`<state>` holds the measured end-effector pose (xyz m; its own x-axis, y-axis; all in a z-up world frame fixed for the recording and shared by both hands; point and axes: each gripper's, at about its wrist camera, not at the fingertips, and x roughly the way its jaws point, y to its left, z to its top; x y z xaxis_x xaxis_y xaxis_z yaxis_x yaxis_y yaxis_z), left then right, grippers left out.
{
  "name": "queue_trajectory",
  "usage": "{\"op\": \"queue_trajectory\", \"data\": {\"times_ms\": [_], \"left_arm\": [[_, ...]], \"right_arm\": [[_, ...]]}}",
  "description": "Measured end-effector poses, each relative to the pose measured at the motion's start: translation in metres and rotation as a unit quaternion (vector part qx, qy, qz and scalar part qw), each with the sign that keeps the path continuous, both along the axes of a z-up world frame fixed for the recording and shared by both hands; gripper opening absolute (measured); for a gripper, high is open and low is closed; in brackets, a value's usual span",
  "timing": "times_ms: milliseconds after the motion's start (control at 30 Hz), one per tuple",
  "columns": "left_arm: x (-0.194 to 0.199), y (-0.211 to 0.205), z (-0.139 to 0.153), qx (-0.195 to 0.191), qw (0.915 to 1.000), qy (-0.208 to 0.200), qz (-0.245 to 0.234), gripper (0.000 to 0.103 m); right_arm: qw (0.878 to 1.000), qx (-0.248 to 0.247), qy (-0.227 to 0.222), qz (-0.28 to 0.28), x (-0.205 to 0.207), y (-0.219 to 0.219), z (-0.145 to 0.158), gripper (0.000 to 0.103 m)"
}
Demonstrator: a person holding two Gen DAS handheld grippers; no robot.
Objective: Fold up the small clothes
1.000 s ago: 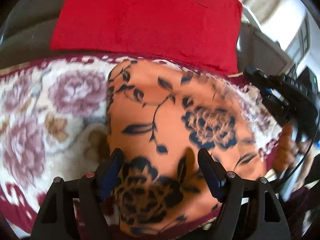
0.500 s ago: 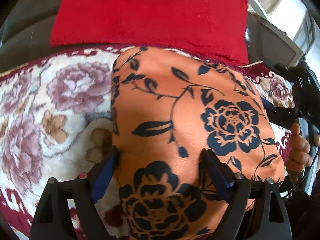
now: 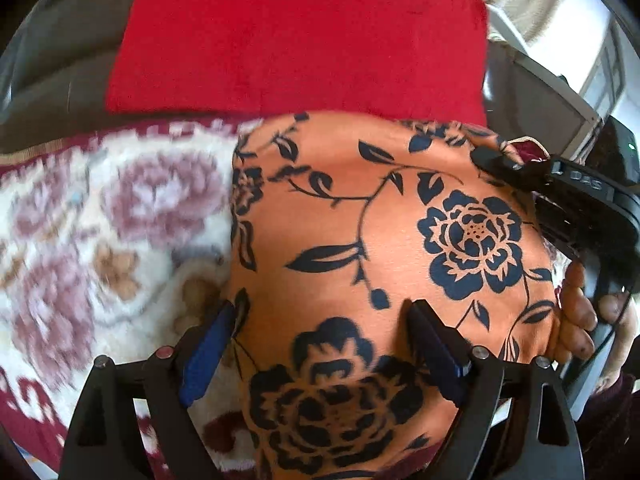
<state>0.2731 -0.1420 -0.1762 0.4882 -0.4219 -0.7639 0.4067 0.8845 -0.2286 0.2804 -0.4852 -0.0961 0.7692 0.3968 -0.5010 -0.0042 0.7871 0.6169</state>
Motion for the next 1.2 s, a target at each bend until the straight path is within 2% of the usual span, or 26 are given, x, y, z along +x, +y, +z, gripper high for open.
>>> {"op": "queue_trajectory", "data": {"times_ms": [100,167,200,233,267,333,400,500,567,600,667,733,767,833,867,967,1200], "left_arm": [[-0.001,-0.02,-0.002,0.047,0.9984,-0.026,-0.016,0.09],[0.002,-0.031,-0.013,0.079,0.9964,-0.019,-0.02,0.091],[0.004,-0.034,-0.019,0.085,0.9961,-0.014,-0.02,0.092],[0.004,-0.034,-0.021,0.086,0.9961,-0.017,-0.016,0.093],[0.004,-0.034,-0.022,0.085,0.9961,-0.019,-0.014,0.094],[0.005,-0.028,-0.023,0.078,0.9968,-0.015,-0.012,0.094],[0.005,-0.025,-0.024,0.076,0.9969,-0.013,-0.011,0.094],[0.005,-0.027,-0.024,0.081,0.9965,-0.018,-0.012,0.094],[0.003,-0.029,-0.023,0.086,0.996,-0.022,-0.013,0.094],[0.002,-0.03,-0.023,0.087,0.9958,-0.024,-0.014,0.094],[-0.001,-0.032,-0.021,0.09,0.9955,-0.026,-0.015,0.094],[-0.001,-0.031,-0.022,0.089,0.9955,-0.026,-0.016,0.094],[-0.003,-0.032,-0.021,0.088,0.9957,-0.025,-0.017,0.094],[-0.003,-0.032,-0.021,0.088,0.9957,-0.025,-0.016,0.094],[-0.003,-0.032,-0.021,0.089,0.9956,-0.025,-0.017,0.094],[-0.003,-0.03,-0.021,0.089,0.9956,-0.025,-0.017,0.094],[-0.003,-0.028,-0.022,0.088,0.9958,-0.022,-0.011,0.094]], "right_arm": [[0.999,-0.011,0.012,-0.034,0.0,-0.016,-0.005,0.015],[0.997,-0.014,0.052,-0.046,0.01,-0.027,-0.023,0.015],[0.995,-0.018,0.094,-0.035,0.02,-0.03,-0.041,0.016],[0.992,-0.018,0.118,-0.033,0.025,-0.033,-0.053,0.021],[0.992,-0.011,0.121,-0.039,0.025,-0.037,-0.055,0.028],[0.993,0.007,0.11,-0.041,0.02,-0.042,-0.047,0.029],[0.995,0.005,0.081,-0.058,0.007,-0.046,-0.03,0.029],[0.995,-0.039,0.001,-0.097,-0.014,-0.043,0.004,0.029],[0.994,-0.037,-0.057,-0.088,-0.026,-0.037,0.025,0.029],[0.994,-0.035,-0.063,-0.077,-0.025,-0.033,0.028,0.029],[0.996,-0.059,-0.039,-0.056,-0.012,-0.021,0.025,0.029],[0.996,-0.081,0.005,-0.047,0.005,-0.013,0.01,0.029],[0.993,-0.091,0.065,-0.041,0.021,-0.012,-0.01,0.028],[0.986,-0.083,0.136,-0.045,0.036,-0.015,-0.04,0.027],[0.987,-0.064,0.141,-0.048,0.037,-0.021,-0.048,0.027],[0.989,-0.029,0.135,-0.053,0.027,-0.032,-0.044,0.027],[0.993,-0.052,0.098,-0.04,-0.032,-0.022,-0.016,0.026]]}}
